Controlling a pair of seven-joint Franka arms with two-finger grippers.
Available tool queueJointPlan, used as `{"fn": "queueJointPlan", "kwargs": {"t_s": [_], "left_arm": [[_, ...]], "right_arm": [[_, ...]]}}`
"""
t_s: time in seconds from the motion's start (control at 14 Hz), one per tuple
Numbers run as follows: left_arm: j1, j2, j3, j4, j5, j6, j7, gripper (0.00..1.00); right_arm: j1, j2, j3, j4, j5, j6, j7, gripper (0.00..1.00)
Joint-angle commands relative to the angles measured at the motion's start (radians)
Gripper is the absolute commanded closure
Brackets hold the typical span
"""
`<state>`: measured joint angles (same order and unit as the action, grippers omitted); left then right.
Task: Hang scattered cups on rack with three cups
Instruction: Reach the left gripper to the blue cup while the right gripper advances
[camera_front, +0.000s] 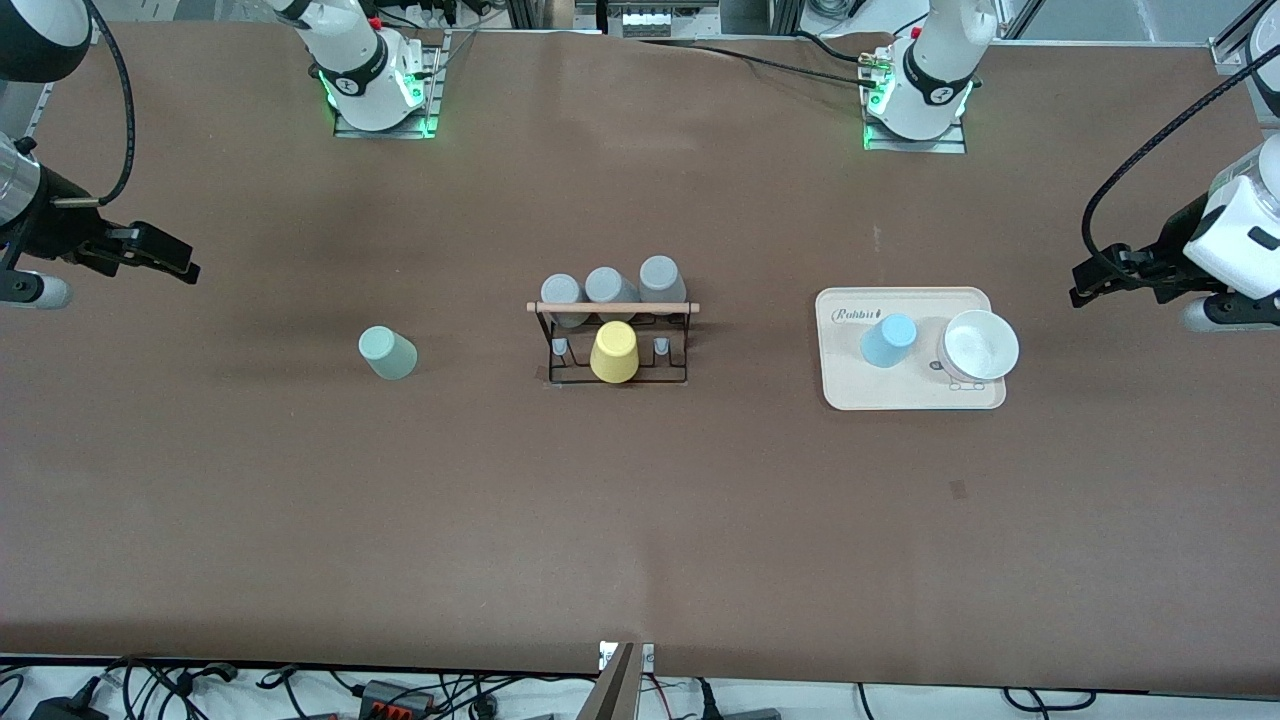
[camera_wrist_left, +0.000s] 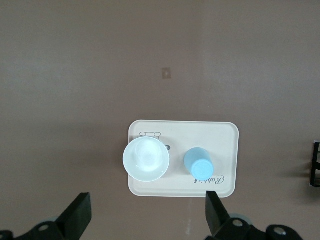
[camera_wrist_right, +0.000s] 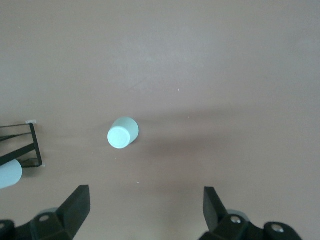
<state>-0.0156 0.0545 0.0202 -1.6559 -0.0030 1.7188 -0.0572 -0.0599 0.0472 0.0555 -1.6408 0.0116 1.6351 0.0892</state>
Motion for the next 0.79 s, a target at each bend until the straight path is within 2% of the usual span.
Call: {"fn": "queueJointPlan", "kwargs": {"t_s": [0.0, 0.43, 0.57, 0.71], "left_arm": [[-0.027, 0.045, -0.003, 0.023, -0.008, 0.030, 0.002, 0.00], [-0.038, 0.136, -0.020, 0.053, -0.012, -0.033, -0.001, 0.00], [-0.041, 0.201, -0.045, 0.053, -0.009, -0.034, -0.001, 0.00], [-0.044, 0.222, -0.055, 0.051, -0.008, -0.035, 0.013, 0.00]], "right_arm": [[0.000, -0.004, 0.003, 0.007, -0.012, -0.035, 0.007, 0.00], [-0.001, -0.016, 0.003, -0.028, -0.012, -0.057, 0.009, 0.00], [0.000, -0.044, 0.003, -0.080, -0.013, -0.038, 0.009, 0.00], [0.003, -0.087, 0.004, -0.152, -0.013, 0.001, 0.007, 0.00]]}}
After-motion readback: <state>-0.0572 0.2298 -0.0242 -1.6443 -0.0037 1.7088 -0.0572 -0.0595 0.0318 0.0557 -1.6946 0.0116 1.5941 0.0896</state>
